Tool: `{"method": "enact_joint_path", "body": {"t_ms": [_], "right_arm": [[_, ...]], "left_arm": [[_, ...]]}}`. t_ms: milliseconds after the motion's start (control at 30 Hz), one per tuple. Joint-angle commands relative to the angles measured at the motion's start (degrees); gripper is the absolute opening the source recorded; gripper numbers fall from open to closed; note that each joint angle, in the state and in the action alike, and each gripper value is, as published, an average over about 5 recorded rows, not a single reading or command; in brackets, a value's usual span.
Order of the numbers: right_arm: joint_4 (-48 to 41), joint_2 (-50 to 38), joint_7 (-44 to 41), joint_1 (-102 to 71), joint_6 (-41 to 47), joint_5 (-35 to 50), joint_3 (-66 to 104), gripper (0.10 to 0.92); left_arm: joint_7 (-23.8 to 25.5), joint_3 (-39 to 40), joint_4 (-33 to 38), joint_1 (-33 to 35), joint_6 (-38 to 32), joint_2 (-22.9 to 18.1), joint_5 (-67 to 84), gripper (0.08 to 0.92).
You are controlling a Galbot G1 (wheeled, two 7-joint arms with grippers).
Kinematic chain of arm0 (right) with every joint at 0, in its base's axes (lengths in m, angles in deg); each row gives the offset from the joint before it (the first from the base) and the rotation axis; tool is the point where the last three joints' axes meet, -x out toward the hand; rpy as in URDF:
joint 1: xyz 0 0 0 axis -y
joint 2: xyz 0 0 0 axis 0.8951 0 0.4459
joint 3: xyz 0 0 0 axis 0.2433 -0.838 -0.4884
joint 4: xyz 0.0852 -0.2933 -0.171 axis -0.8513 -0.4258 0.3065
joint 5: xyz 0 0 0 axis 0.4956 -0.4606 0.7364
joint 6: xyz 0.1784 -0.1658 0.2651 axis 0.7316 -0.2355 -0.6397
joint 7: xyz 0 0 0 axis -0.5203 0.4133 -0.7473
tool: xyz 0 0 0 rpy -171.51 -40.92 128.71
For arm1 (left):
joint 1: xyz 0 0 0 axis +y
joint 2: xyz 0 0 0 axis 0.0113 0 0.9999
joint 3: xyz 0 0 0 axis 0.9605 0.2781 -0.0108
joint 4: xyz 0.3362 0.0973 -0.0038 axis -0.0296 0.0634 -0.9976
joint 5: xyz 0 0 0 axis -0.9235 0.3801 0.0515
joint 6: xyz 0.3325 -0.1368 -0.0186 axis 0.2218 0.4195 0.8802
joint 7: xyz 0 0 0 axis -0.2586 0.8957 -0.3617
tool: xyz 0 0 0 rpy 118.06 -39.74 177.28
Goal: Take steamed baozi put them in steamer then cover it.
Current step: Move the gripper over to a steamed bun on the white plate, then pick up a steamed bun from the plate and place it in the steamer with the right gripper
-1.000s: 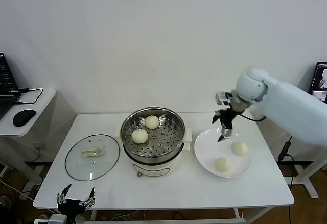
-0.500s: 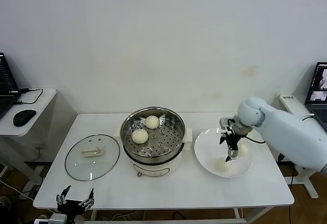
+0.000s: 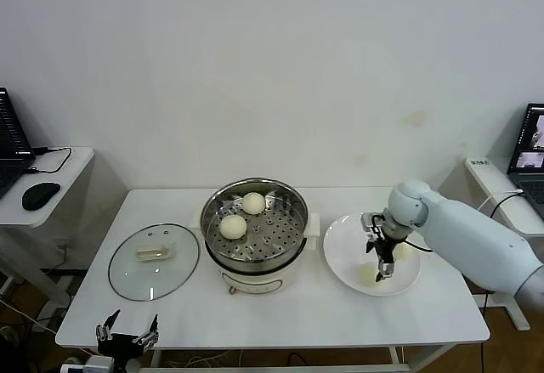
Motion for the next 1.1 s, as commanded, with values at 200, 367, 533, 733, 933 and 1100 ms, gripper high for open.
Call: {"method": "enact_joint_path", "body": {"t_ms": [200,367,533,733,933,1100], "right_arm": [[-2.76,1.41,1.56,-1.75,0.32,-0.76,0.04,0.823],[-3.33,1.76,2.13,-1.85,0.64,-0.49,-0.07,0.823],[-3.63,1.97,2.02,-1.7,0.85,-0.16,-0.25,0.823],[-3.75,1.93,2.01,-1.84,1.34,-0.03,-0.12,0.784],[-3.66,1.56,1.89,-1.77,1.63,0.2,-0.03,0.681],[-3.71,1.09,1.79,-1.7,1.83,0.48,0.28,0.642]], "left_arm": [[-0.15,0.31,-0.65,0.33,-0.1,-0.03,-0.06,0.823],[-0.16,0.42,-0.71,0.08,-0.08,-0.08,-0.07,0.823],[-0.15,0.39,-0.94,-0.04,-0.09,0.01,-0.05,0.823],[-0.17,0.38,-1.24,-0.18,-0.09,0.0,-0.04,0.823],[-0.2,0.43,-1.49,-0.51,-0.04,-0.01,-0.04,0.823],[-0.21,0.5,-1.68,-0.71,-0.06,0.04,-0.04,0.823]]}}
